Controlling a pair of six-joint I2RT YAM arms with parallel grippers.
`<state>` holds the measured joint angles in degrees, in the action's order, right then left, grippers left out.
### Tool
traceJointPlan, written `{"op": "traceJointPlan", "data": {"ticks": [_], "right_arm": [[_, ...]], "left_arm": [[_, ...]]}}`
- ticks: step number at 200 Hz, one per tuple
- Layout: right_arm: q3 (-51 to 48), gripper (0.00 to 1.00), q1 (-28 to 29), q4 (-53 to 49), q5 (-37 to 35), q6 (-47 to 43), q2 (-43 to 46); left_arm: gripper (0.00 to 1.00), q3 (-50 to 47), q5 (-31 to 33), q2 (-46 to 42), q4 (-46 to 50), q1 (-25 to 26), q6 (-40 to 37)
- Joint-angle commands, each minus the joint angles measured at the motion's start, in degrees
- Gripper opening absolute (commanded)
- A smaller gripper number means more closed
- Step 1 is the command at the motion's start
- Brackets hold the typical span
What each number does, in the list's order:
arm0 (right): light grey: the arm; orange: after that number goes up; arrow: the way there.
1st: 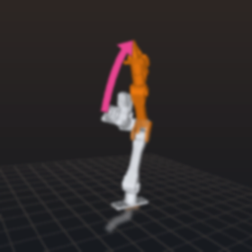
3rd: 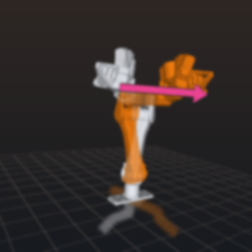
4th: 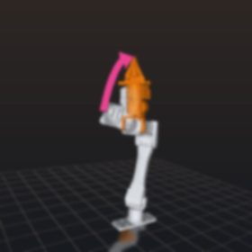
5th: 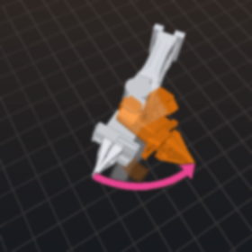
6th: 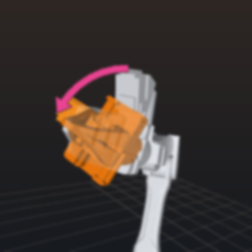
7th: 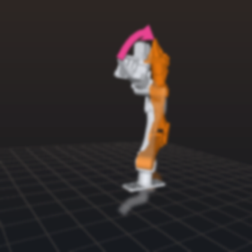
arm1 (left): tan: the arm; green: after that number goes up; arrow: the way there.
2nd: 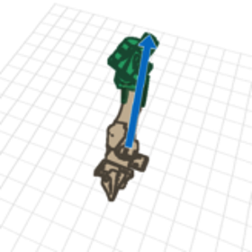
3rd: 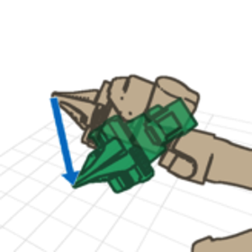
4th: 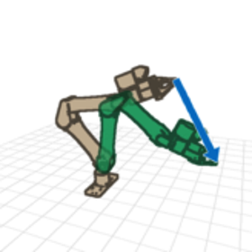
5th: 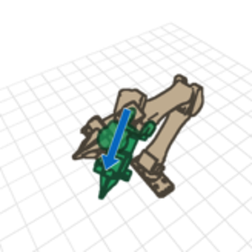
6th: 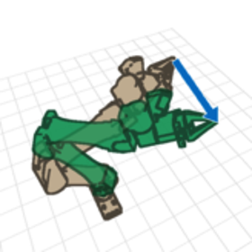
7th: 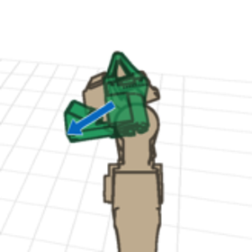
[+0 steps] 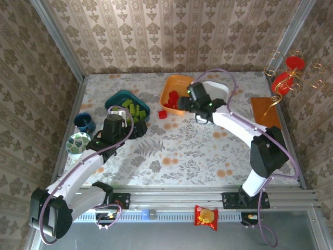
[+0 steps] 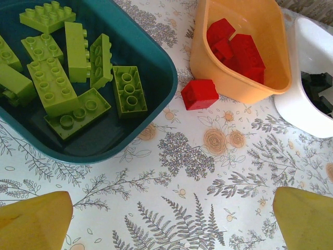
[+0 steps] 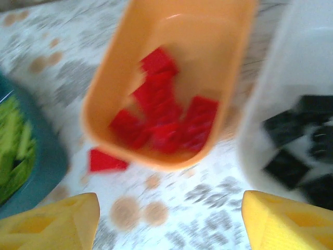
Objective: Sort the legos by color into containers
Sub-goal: Pick up the lego from the center of the table.
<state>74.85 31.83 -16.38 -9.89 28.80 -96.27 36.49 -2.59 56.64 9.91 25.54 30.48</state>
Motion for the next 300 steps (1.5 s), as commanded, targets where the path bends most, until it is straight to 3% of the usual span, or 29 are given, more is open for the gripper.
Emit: {"op": "traceJointPlan", "data": {"ticks": [1, 34, 81, 126, 178, 267, 300], "right_arm": [[-3.4, 0.74, 5.6, 4.2, -1.8, -3.9, -0.5], [-1.4, 0.75, 10.1, 4.8, -1.6, -3.6, -8.6], [4.9, 0.76, 10.5, 8.8, -2.2, -1.1, -19.4], [12.0, 0.76, 10.5, 7.8, -7.9, 1.0, -27.2], [17.4, 0.75, 10.5, 4.2, -14.1, 4.0, -32.6], [20.8, 0.65, 10.5, 8.0, -14.7, 4.7, -36.6], [22.1, 0.54, 10.5, 6.7, -14.6, 4.3, -37.3]], "left_arm": [[1.0, 0.7, 0.7, -0.7, 0.7, 0.3, 0.7], [1.0, 0.6, 0.5, -0.7, 0.7, 0.3, 0.7], [1.0, 0.4, 0.3, -0.8, 1.0, 0.2, 0.9], [1.0, 0.3, 0.5, -1.3, 1.6, 0.3, 0.6], [1.0, 0.2, 0.3, -1.7, 2.0, 0.2, 0.4], [1.0, 0.0, -0.6, -0.9, 1.5, 0.1, 0.5], [1.0, 0.1, -0.8, -0.3, 1.2, 0.1, 0.5]]}}
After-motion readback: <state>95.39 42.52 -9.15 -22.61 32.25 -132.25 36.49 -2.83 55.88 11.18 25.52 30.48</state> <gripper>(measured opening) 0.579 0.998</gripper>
